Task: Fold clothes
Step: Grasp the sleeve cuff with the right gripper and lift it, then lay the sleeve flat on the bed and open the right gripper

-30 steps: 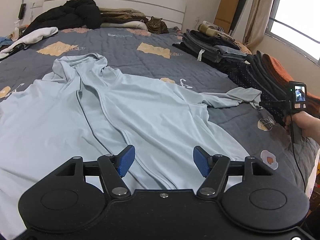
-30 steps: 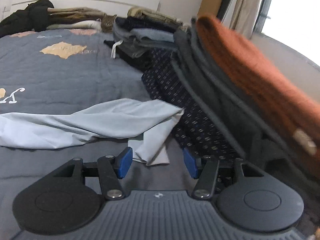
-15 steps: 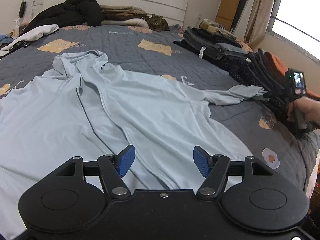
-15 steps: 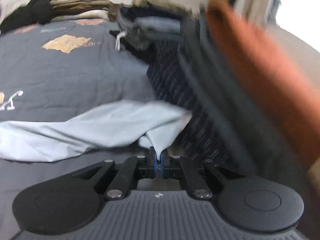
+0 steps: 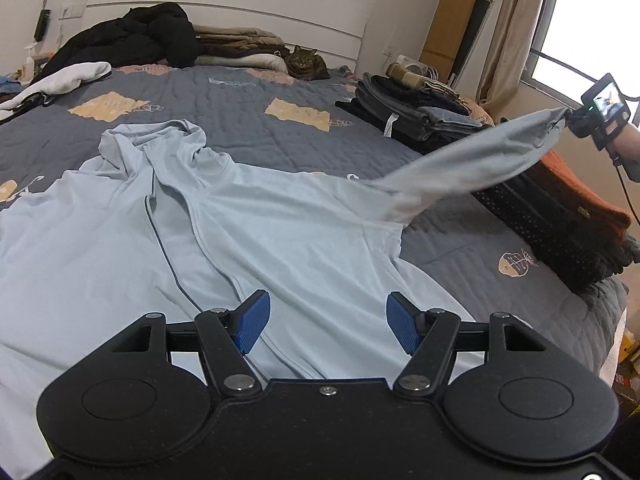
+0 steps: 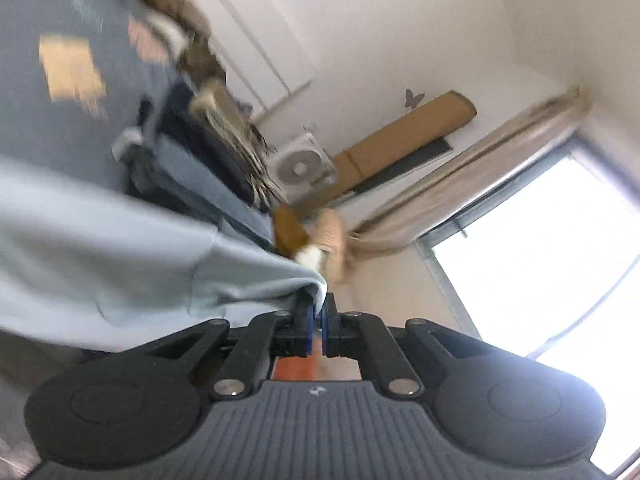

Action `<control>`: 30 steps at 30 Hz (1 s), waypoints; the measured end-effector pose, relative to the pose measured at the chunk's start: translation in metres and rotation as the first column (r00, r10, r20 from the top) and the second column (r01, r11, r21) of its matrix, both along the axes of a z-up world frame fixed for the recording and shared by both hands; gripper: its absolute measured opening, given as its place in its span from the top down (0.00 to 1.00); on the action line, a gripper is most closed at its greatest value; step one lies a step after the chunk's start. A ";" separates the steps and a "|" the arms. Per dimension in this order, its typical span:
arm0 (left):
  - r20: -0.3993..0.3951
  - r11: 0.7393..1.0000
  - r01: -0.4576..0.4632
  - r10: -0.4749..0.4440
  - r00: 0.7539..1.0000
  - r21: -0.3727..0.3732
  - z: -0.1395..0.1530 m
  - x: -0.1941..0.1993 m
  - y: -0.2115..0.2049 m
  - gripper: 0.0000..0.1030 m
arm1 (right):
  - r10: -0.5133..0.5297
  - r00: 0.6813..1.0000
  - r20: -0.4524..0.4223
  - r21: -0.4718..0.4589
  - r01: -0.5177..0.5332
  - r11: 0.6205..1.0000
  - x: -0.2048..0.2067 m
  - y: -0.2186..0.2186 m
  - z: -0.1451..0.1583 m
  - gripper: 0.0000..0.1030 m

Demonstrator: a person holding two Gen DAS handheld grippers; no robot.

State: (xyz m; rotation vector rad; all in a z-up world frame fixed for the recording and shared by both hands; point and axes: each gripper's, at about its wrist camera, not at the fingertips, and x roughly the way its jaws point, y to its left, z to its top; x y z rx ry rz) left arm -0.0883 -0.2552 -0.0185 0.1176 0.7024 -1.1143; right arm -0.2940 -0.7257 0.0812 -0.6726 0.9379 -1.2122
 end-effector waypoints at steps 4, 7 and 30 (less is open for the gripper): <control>-0.005 1.000 0.005 -0.005 1.000 -0.002 0.000 0.001 -0.001 0.38 | -0.049 0.996 -0.069 0.024 0.051 0.998 0.000 -0.014 -0.022 0.92; -0.008 1.000 0.005 -0.005 1.000 -0.004 0.001 0.002 -0.001 0.38 | -0.045 0.999 0.014 0.119 0.043 0.992 -0.005 -0.005 -0.031 0.76; -0.016 1.000 0.002 -0.003 1.000 -0.007 0.001 0.006 0.001 0.38 | 0.294 0.909 0.297 0.550 -0.414 0.726 0.119 0.121 -0.146 0.60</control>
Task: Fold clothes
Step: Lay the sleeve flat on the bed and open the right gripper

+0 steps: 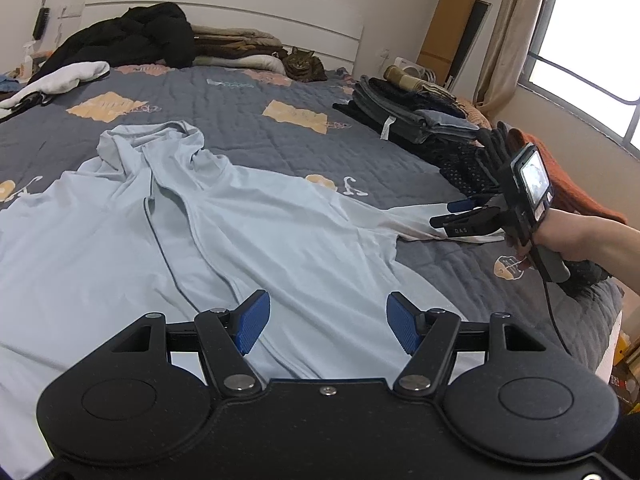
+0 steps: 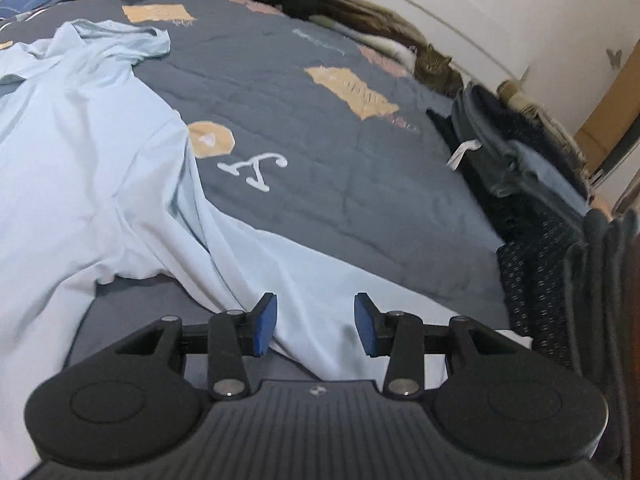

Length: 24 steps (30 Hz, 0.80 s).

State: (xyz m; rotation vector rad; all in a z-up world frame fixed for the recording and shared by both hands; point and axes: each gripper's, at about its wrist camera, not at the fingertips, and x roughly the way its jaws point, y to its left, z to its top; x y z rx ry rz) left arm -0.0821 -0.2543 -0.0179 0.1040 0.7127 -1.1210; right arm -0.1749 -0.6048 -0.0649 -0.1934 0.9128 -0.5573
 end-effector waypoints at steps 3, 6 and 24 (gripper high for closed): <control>-0.008 1.000 -0.006 0.006 1.000 0.004 -0.002 0.004 0.000 0.38 | 0.043 0.999 0.005 0.058 -0.043 0.997 0.001 -0.001 -0.005 0.60; -0.015 1.000 -0.009 0.009 1.000 0.007 -0.004 0.005 0.001 0.38 | 0.060 0.998 0.016 0.074 -0.061 0.995 0.002 0.003 -0.010 0.60; -0.012 1.000 -0.016 0.016 1.000 0.003 -0.002 0.008 0.005 0.38 | -0.191 0.962 0.193 -0.095 0.212 0.973 0.037 -0.049 0.019 0.95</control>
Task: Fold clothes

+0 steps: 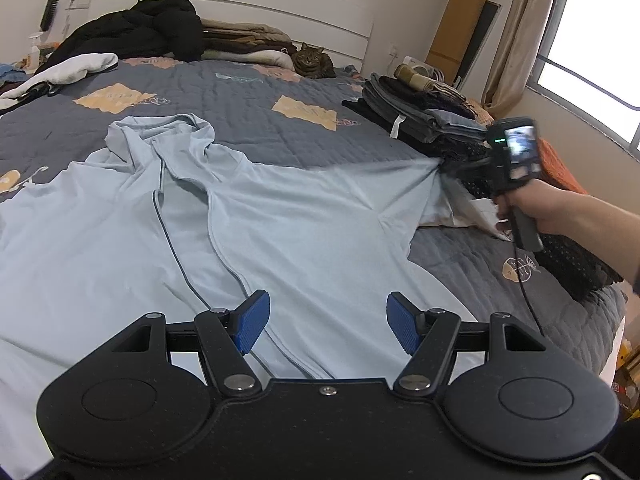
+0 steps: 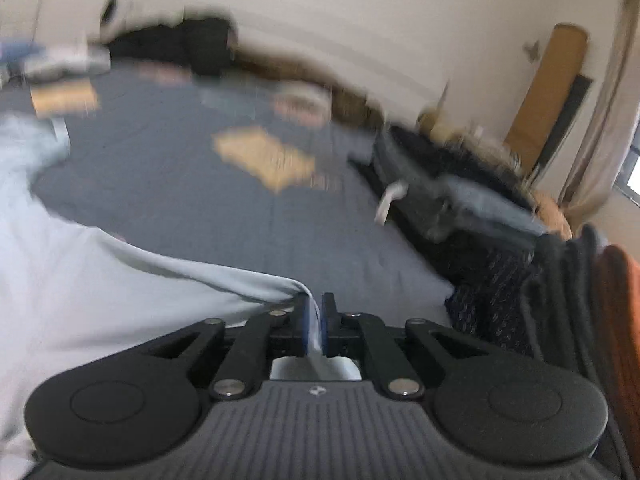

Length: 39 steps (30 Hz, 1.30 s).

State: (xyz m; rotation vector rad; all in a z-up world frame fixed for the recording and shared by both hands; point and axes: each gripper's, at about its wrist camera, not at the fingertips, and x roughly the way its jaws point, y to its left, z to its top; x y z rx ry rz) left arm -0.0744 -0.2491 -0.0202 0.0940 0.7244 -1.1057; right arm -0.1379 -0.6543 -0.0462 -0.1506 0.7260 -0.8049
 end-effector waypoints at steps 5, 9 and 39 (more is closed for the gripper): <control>0.000 1.000 -0.014 0.014 1.000 -0.006 0.002 0.005 0.004 0.38 | -0.082 0.991 0.102 0.047 0.077 0.996 -0.007 0.005 0.010 0.88; -0.008 0.999 -0.037 0.037 0.999 -0.022 0.006 0.011 0.009 0.38 | -0.100 0.955 0.280 0.068 0.084 0.994 -0.044 0.053 0.039 0.54; -0.079 0.994 -0.108 0.109 0.991 0.014 -0.009 0.033 0.052 0.37 | 0.116 0.907 0.404 0.386 -0.284 0.878 -0.034 0.262 0.044 0.42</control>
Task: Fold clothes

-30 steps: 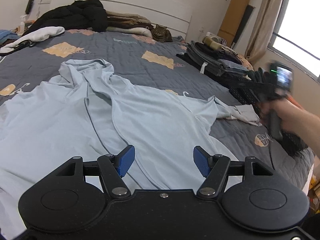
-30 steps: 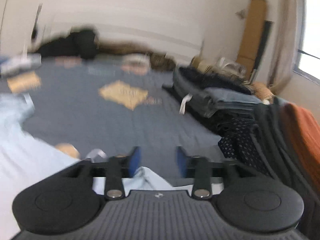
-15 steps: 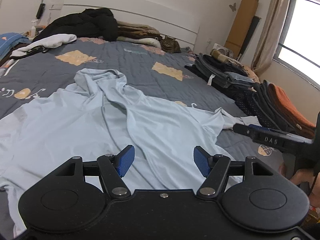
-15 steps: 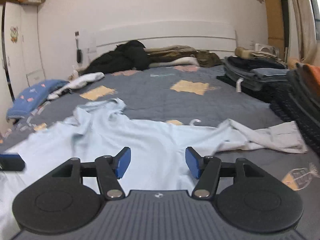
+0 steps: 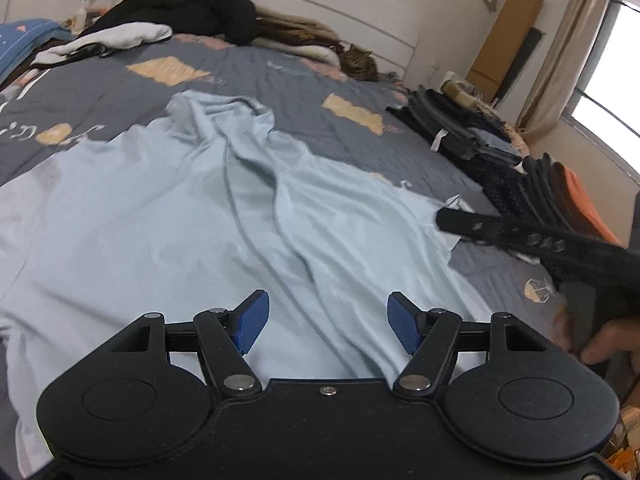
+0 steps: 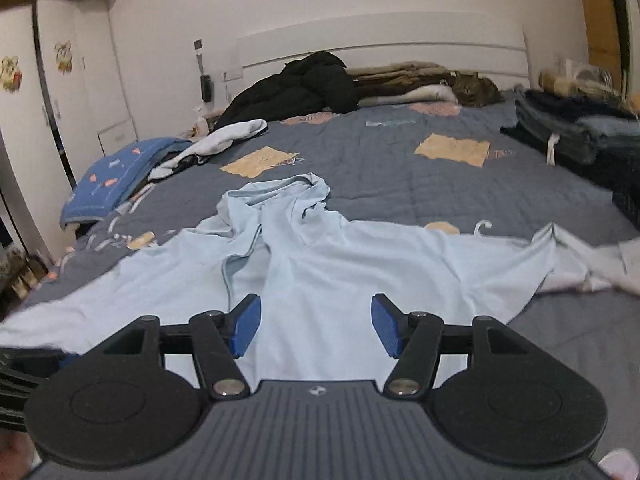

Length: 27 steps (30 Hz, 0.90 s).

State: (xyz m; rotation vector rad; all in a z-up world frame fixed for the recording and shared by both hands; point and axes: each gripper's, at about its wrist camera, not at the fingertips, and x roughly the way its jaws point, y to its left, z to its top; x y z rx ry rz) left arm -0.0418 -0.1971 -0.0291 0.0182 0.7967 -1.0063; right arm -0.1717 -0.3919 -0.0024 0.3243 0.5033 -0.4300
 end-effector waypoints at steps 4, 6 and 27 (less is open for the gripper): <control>0.029 0.999 -0.046 0.045 0.999 0.019 -0.003 0.001 0.022 0.37 | -0.012 1.000 0.009 0.033 0.011 0.999 -0.007 0.000 0.003 0.41; 0.061 0.996 -0.082 0.080 0.995 0.025 0.002 -0.001 0.037 0.37 | -0.021 1.000 0.023 0.026 0.020 0.999 -0.009 0.003 0.007 0.41; 0.046 0.941 -0.318 0.325 0.945 -0.116 0.062 0.004 0.113 0.33 | 0.030 0.993 0.113 0.000 -0.030 1.000 -0.016 0.045 0.029 0.41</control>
